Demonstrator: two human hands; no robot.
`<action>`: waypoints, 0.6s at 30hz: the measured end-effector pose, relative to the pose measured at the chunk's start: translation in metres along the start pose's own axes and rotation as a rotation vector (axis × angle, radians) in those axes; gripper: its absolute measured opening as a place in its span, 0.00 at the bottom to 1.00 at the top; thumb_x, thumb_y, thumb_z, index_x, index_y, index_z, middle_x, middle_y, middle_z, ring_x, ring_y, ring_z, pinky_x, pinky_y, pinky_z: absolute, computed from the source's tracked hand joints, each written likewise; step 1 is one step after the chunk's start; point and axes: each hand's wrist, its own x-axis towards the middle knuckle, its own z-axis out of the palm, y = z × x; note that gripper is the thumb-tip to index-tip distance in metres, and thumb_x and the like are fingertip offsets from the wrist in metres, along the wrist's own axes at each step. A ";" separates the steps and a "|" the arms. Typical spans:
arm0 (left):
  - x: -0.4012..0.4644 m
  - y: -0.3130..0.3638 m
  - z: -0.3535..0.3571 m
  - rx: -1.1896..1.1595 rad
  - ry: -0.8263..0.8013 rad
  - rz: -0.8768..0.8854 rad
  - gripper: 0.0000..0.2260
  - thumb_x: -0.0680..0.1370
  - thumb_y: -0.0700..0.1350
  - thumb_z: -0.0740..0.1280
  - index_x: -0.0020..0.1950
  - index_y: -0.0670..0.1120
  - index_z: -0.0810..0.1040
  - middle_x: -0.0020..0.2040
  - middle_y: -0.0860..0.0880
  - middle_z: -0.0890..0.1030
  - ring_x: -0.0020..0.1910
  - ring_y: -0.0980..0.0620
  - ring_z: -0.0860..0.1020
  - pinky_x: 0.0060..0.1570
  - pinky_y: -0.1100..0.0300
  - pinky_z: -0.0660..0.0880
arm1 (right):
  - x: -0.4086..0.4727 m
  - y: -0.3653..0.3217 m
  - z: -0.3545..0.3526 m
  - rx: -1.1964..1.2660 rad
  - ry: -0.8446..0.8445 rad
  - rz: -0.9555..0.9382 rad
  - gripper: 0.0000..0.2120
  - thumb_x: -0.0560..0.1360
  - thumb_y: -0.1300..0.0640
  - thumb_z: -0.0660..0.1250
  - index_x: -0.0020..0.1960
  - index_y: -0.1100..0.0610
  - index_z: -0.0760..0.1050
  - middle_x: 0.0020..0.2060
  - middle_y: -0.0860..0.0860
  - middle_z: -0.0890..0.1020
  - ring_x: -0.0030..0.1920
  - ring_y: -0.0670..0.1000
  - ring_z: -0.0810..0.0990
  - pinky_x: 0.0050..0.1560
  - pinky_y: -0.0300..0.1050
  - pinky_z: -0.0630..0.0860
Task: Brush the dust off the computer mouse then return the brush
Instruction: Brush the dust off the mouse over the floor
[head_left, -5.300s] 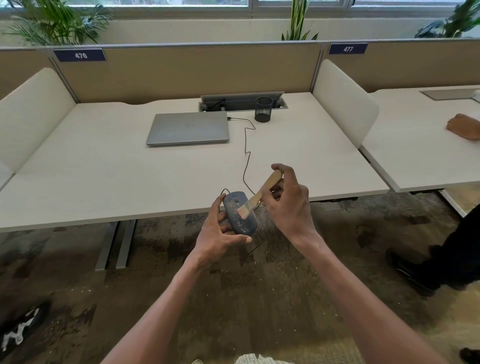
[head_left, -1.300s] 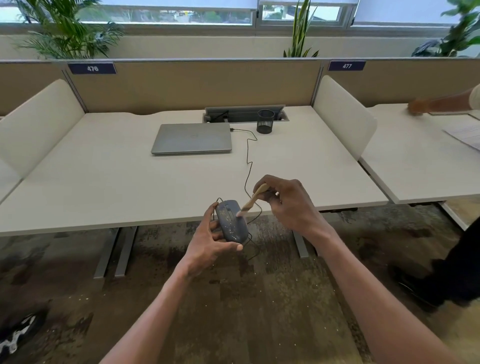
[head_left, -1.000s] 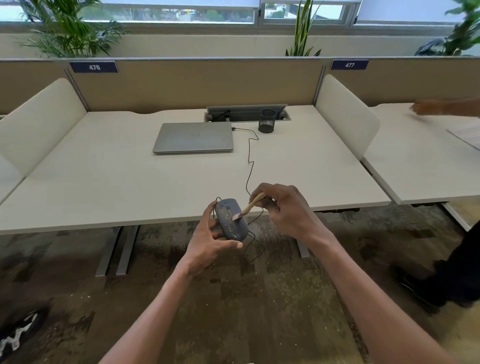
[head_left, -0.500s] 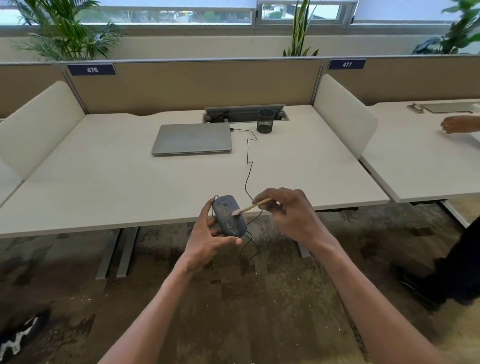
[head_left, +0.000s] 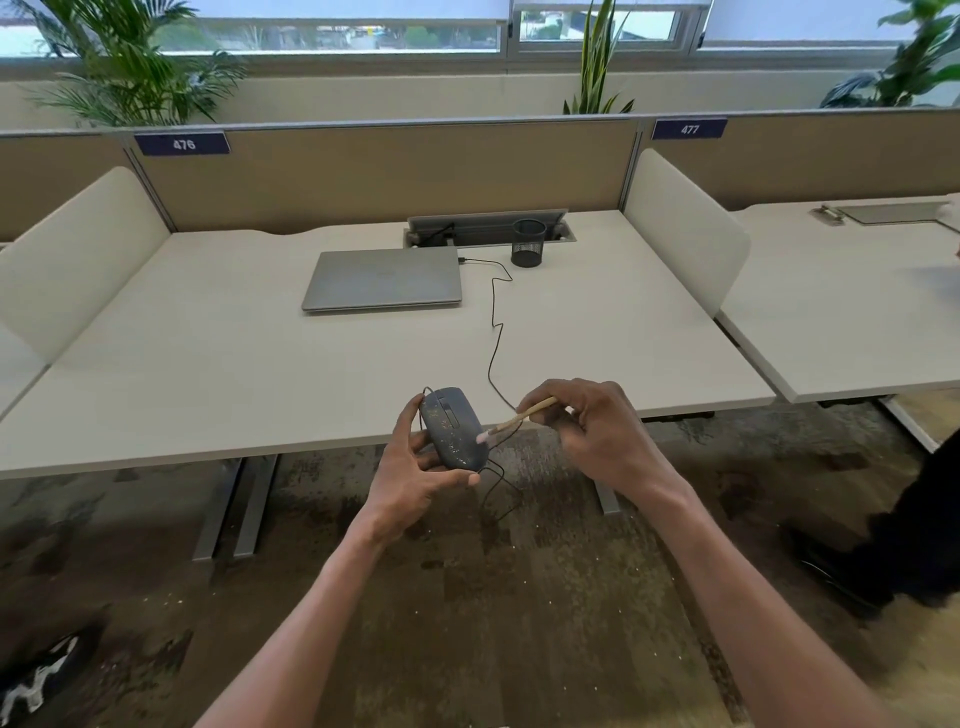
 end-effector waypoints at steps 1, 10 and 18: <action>0.000 0.001 0.000 -0.004 0.000 -0.001 0.58 0.59 0.42 0.86 0.79 0.62 0.55 0.74 0.40 0.72 0.56 0.63 0.80 0.54 0.62 0.80 | 0.001 0.000 0.001 0.012 0.023 0.000 0.14 0.76 0.67 0.69 0.52 0.49 0.84 0.42 0.47 0.86 0.45 0.51 0.83 0.44 0.55 0.81; -0.001 0.002 -0.001 -0.041 0.031 -0.028 0.58 0.60 0.39 0.86 0.79 0.63 0.56 0.74 0.39 0.71 0.63 0.46 0.81 0.59 0.45 0.80 | -0.006 0.007 0.009 0.015 0.006 0.001 0.18 0.74 0.69 0.67 0.52 0.48 0.83 0.41 0.47 0.85 0.45 0.49 0.83 0.42 0.48 0.79; 0.001 0.003 0.002 -0.060 0.041 -0.033 0.58 0.59 0.39 0.86 0.79 0.62 0.56 0.74 0.40 0.72 0.59 0.51 0.83 0.53 0.55 0.83 | -0.014 0.006 0.004 -0.031 -0.036 -0.016 0.15 0.74 0.67 0.69 0.50 0.47 0.83 0.36 0.40 0.81 0.39 0.42 0.78 0.38 0.38 0.74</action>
